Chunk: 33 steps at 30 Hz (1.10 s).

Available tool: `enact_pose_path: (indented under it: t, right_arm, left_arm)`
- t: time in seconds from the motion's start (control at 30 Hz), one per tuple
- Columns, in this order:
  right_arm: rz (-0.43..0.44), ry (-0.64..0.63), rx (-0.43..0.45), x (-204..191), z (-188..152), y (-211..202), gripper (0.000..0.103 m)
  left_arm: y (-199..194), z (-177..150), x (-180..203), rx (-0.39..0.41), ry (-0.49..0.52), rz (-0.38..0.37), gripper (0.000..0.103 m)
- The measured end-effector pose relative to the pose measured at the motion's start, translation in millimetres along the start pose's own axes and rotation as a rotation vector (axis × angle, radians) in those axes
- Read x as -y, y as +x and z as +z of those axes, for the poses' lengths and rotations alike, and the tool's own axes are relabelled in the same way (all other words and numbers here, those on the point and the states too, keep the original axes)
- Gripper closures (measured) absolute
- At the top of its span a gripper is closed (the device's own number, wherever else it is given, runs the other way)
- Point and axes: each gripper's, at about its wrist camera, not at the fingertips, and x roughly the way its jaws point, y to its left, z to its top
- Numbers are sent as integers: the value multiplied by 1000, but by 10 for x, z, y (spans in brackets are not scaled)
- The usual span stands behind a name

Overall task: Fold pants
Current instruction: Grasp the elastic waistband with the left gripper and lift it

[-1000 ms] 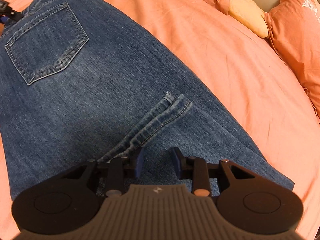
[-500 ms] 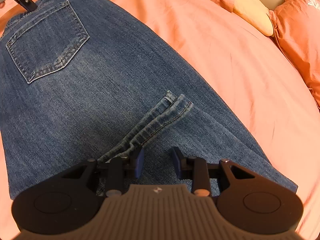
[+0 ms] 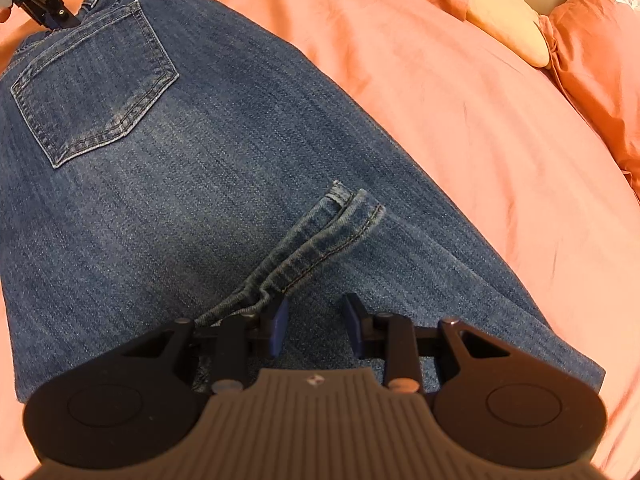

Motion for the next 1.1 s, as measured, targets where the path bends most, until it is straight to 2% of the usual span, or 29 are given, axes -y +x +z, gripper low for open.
enact_pose_path:
  t: [0.1,0.13,0.3,0.33,0.43,0.5,0.57,0.6,0.67,0.73,0.93,1.1]
  right_arm:
    - [-3,2,2,-6,-15,-4,75]
    - [-3,1,1,-6,-16,-5,75]
    - [4,4,-1,2,-26,-9,74]
    - [5,5,-1,7,-27,-8,74]
    - [10,9,2,22,-34,-4,74]
    - [16,17,6,41,-43,-1,74]
    - [21,24,10,65,-59,-3,74]
    - [23,26,12,75,-63,-4,74]
    - [23,30,15,82,-69,0,74]
    - [25,28,15,82,-64,3,74]
    - [29,25,16,97,-66,-3,74]
    - [35,37,51,127,-100,-188,76]
  left_arm:
    - [14,28,-18,-14,-12,-4,39]
    - [28,35,-39,-14,-16,-1,32]
    - [44,15,-111,10,-38,-76,30]
    - [55,6,-108,14,-43,-70,29]
    - [43,-11,39,31,-18,-9,37]
    - [12,-41,149,44,-10,35,48]
    - [-65,-74,234,67,0,65,64]
    - [-107,-92,281,79,11,78,66]
    - [-224,-121,370,107,26,84,77]
    - [-364,-151,473,136,39,82,83]
    - [-776,-179,1075,199,121,131,86]
    - [-1051,-179,1808,196,210,168,87]
